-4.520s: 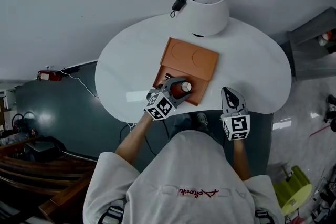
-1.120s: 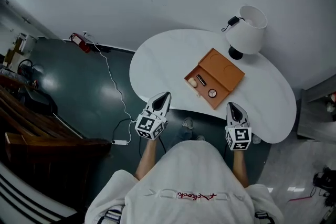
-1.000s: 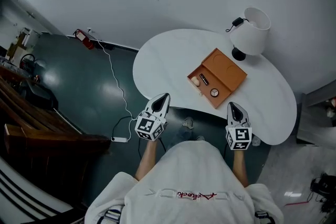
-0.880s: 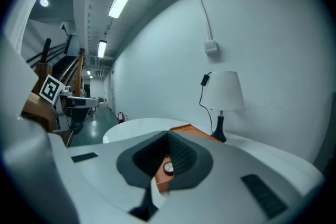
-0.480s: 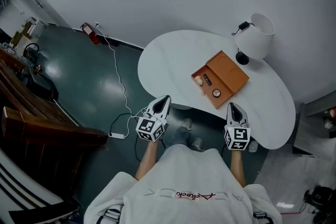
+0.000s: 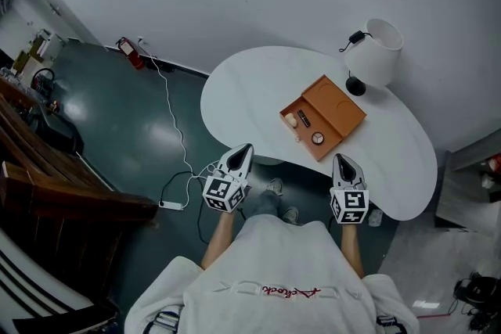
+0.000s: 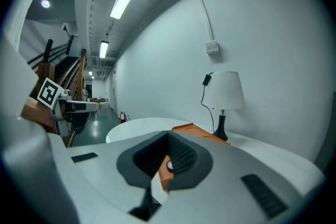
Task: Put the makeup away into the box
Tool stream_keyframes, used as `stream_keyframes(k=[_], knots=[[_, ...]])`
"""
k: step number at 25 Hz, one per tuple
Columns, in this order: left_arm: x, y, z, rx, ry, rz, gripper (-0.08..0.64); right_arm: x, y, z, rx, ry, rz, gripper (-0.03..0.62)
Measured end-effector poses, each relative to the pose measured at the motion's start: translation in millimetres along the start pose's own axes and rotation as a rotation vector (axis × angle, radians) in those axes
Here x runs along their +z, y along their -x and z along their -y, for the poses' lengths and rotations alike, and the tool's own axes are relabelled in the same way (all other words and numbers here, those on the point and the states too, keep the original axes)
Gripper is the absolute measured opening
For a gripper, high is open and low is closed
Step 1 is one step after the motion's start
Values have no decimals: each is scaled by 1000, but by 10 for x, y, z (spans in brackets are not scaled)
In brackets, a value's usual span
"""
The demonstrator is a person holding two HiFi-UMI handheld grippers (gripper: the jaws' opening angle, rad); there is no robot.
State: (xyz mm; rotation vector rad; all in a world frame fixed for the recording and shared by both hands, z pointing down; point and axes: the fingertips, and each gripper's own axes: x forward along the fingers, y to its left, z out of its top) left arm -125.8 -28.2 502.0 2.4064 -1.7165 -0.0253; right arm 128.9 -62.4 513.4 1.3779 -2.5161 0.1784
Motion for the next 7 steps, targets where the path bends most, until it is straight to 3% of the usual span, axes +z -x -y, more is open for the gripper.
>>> stream_keyframes(k=[7], knots=[[6,-139,106,-23,-12,2,11,-22,21,56,0,8,2,20]])
